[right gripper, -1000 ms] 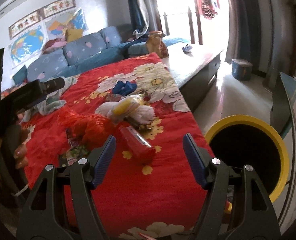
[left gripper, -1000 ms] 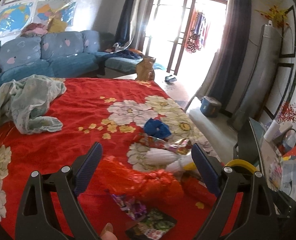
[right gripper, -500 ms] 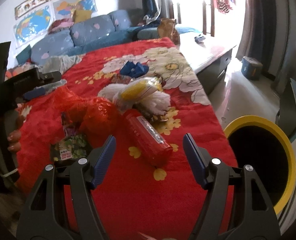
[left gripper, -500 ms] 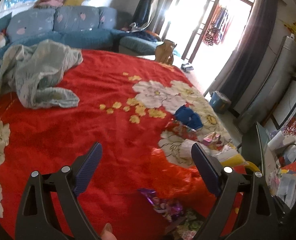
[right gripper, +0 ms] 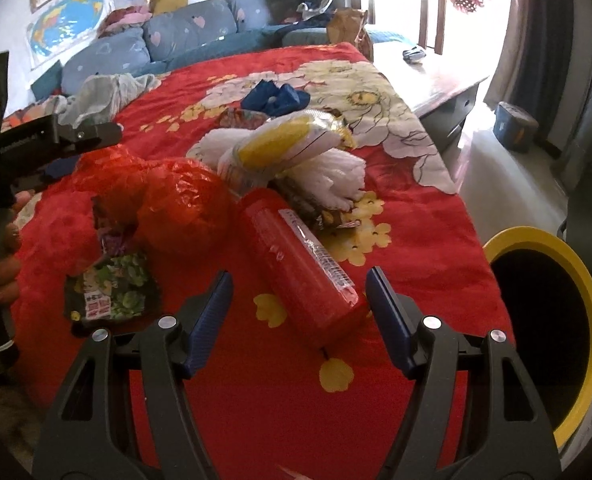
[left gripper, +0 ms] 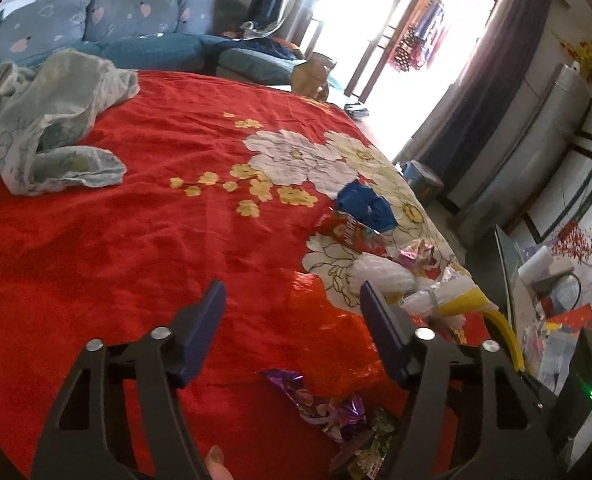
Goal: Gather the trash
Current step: 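Grasp the red mesh bag with the left tool while the right tool grasps the red can, then carry the red mesh bag and red can with both tools over the bin, then open both tools over the bin to drop the red bag and can, then move both tools back toward the snack wrappers on the bedspread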
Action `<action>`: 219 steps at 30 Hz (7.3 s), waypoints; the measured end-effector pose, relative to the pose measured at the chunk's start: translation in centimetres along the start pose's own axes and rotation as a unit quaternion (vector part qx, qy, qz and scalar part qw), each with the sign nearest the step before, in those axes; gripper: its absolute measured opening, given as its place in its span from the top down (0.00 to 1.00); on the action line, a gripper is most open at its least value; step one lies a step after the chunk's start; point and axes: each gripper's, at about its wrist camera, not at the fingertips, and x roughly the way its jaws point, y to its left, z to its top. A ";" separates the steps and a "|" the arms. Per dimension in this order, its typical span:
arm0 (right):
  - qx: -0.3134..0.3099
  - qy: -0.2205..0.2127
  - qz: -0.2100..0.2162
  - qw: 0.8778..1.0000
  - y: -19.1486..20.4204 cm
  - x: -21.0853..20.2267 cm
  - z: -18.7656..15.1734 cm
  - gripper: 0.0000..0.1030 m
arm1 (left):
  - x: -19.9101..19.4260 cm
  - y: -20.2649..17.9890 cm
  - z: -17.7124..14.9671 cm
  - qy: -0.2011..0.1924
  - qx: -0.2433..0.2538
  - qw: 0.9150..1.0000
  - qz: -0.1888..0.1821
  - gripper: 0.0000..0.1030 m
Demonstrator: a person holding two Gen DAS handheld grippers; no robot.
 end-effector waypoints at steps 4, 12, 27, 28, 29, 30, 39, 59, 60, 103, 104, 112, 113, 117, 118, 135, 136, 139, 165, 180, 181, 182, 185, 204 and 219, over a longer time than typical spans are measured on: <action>-0.003 0.011 0.008 1.000 0.1 0.5 -0.3 0.62 | 0.3 -0.6 -0.3 0.007 0.013 1.000 -0.005 0.53; 0.015 0.004 0.032 0.999 -0.3 -0.5 -0.9 0.68 | -0.6 -1.8 -0.4 -0.004 0.038 0.999 -0.019 0.76; 0.024 -0.030 0.044 0.998 0.1 -3.9 -0.7 0.73 | -5.5 -4.4 0.6 -0.059 0.058 0.994 -0.070 0.85; 0.026 -0.032 0.046 0.998 0.1 -4.2 -0.7 0.73 | -5.6 -4.5 0.7 -0.060 0.059 0.994 -0.073 0.86; 0.027 -0.034 0.048 0.998 0.1 -4.5 -0.7 0.73 | -5.9 -4.8 0.7 -0.061 0.061 0.993 -0.079 0.86; 0.026 -0.036 0.048 0.998 0.0 -4.8 -0.7 0.73 | -6.2 -5.1 0.7 -0.062 0.063 0.993 -0.084 0.87; 0.031 -0.068 0.045 0.996 -0.7 -7.4 0.0 0.73 | -8.1 -7.7 0.5 -0.073 0.088 0.986 -0.119 0.88; 0.094 -0.120 0.004 0.988 -6.4 -11.9 -0.6 0.73 | -8.1 -13.8 -0.3 -0.059 0.146 0.977 -0.146 0.88; 0.100 -0.121 0.001 0.988 -6.9 -12.0 -0.7 0.73 | -8.1 -14.1 -0.4 -0.060 0.150 0.976 -0.147 0.88; 0.226 -0.110 -0.104 0.962 -17.9 -12.6 -5.9 0.73 | -4.7 -25.4 -5.4 -0.020 0.254 0.948 -0.188 0.88; 0.228 -0.109 -0.104 0.962 -18.0 -12.5 -6.1 0.73 | -4.5 -25.6 -5.5 -0.021 0.257 0.947 -0.190 0.88; 0.244 -0.098 -0.107 0.959 -19.1 -12.0 -7.0 0.73 | -3.4 -27.9 -6.3 -0.019 0.273 0.941 -0.197 0.88; 0.246 -0.097 -0.106 0.959 -19.2 -12.0 -7.1 0.73 | -3.3 -28.1 -6.4 -0.019 0.274 0.941 -0.197 0.88; 0.254 -0.091 -0.106 0.957 -19.7 -11.7 -7.5 0.73 | -2.6 -29.0 -6.6 -0.015 0.279 0.940 -0.196 0.88; 0.255 -0.090 -0.106 0.957 -19.7 -11.7 -7.6 0.73 | -2.4 -29.2 -6.7 -0.014 0.280 0.940 -0.195 0.88; 0.277 -0.052 -0.102 0.954 -20.6 -9.5 -8.9 0.73 | 2.1 -32.3 -7.7 0.021 0.300 0.936 -0.183 0.87; 0.280 -0.049 -0.102 0.953 -20.6 -9.4 -9.0 0.73 | 2.4 -32.3 -7.7 0.024 0.298 0.937 -0.181 0.85; 0.284 -0.042 -0.104 0.952 -20.7 -9.1 -9.2 0.66 | 3.0 -31.9 -7.3 0.031 0.283 0.942 -0.177 0.47; 0.243 -0.129 -0.103 0.956 -17.4 -12.7 -6.6 0.47 | -3.0 -23.1 -5.6 -0.042 0.236 0.962 -0.128 0.14; 0.189 -0.134 -0.079 0.969 -12.8 -12.6 -4.9 0.46 | -4.7 -18.3 -4.4 -0.065 0.204 0.973 -0.091 0.14; 0.187 -0.134 -0.078 0.970 -12.5 -12.6 -4.9 0.46 | -4.7 -18.1 -4.3 -0.067 0.201 0.973 -0.089 0.14; 0.182 -0.133 -0.076 0.971 -12.2 -12.5 -4.8 0.46 | -4.8 -17.7 -4.2 -0.067 0.199 0.974 -0.087 0.14; 0.172 -0.132 -0.071 0.974 -11.3 -12.4 -4.6 0.46 | -4.9 -16.8 -4.0 -0.069 0.190 0.976 -0.079 0.14; 0.105 -0.126 -0.018 0.986 -5.5 -10.9 -0.9 0.46 | -5.4 -11.1 -2.6 -0.080 0.141 0.986 -0.032 0.14; 0.080 -0.107 0.014 0.991 -2.2 -8.0 2.4 0.46 | -4.7 -6.2 -2.0 -0.066 0.096 0.993 0.007 0.14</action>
